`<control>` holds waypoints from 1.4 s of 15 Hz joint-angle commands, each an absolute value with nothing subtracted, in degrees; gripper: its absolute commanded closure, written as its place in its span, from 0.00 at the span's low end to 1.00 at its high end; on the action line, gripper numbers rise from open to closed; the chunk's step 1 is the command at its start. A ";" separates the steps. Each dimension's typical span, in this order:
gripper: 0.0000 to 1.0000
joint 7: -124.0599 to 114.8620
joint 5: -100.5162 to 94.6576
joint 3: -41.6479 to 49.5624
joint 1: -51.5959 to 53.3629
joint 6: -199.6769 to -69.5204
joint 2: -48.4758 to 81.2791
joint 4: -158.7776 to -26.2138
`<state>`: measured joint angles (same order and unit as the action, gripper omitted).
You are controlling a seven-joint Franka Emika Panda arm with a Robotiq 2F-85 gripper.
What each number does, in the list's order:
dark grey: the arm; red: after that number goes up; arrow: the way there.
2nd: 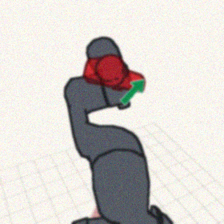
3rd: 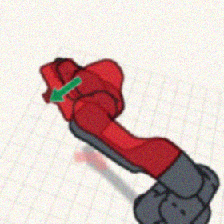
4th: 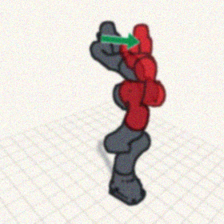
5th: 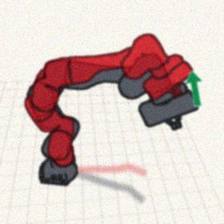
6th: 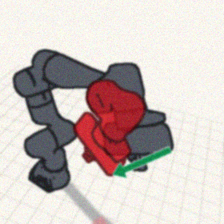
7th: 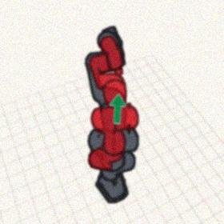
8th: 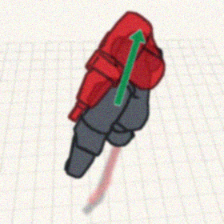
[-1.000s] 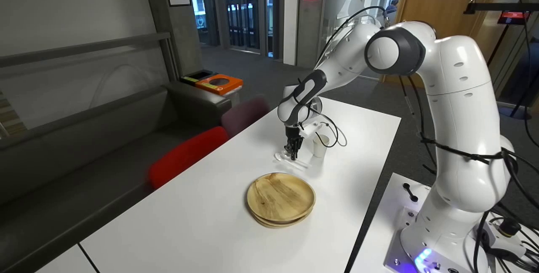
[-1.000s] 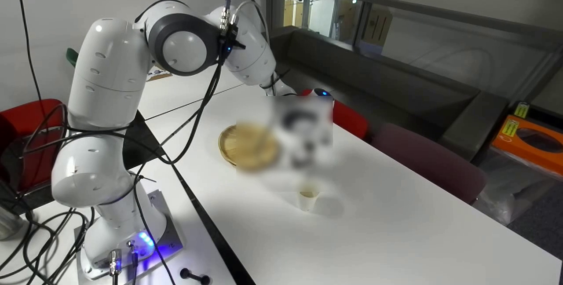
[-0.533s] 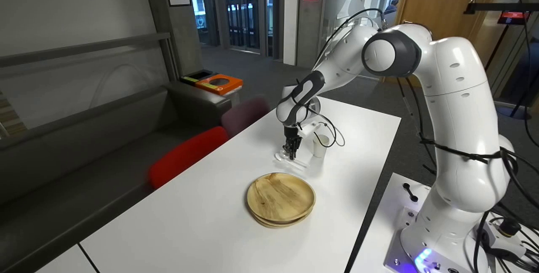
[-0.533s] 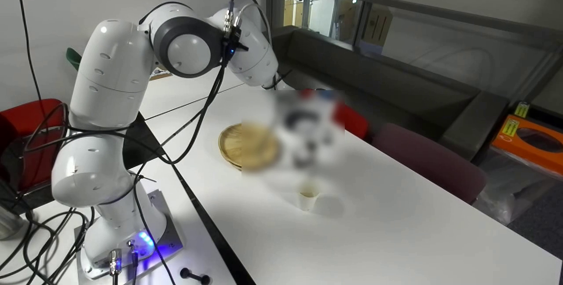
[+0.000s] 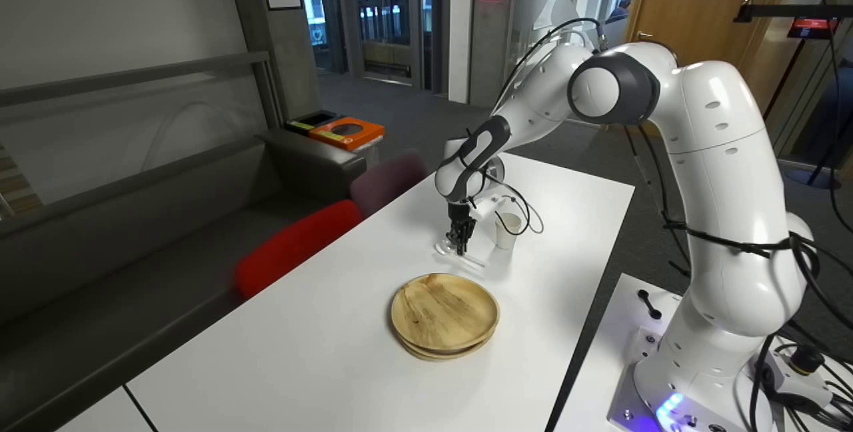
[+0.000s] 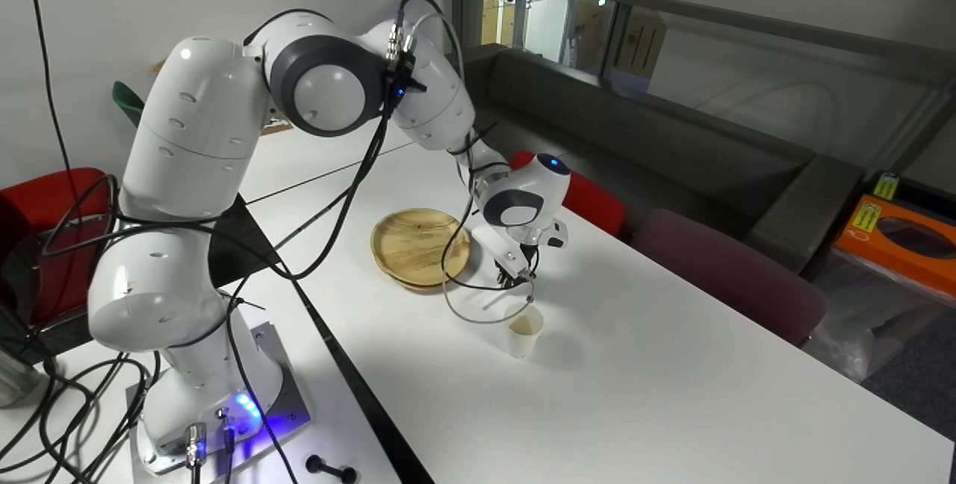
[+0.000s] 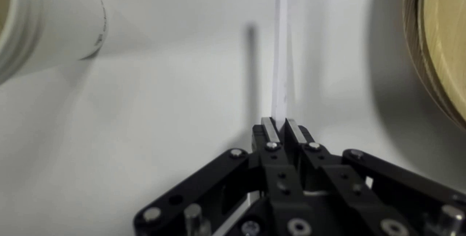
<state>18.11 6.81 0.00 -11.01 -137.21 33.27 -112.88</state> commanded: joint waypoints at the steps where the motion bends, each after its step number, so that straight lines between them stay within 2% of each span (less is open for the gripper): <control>1: 0.98 16.00 5.47 0.49 -10.27 -135.50 33.86 -111.20; 9: 0.98 15.39 5.18 0.49 -9.47 -135.37 34.28 -110.86; 11: 0.83 15.35 5.15 0.52 -9.35 -135.30 34.31 -110.78; 13: 0.82 15.30 5.16 0.53 -9.30 -135.25 34.29 -110.70; 14: 0.95 15.28 5.18 0.53 -9.30 -135.22 34.27 -110.68; 16: 1.00 15.08 5.52 0.44 -9.45 -134.70 34.28 -110.38; 21: 0.98 14.14 6.11 0.21 -9.72 -133.79 34.28 -109.64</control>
<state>16.03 6.63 0.00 -9.78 -137.06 34.04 -111.82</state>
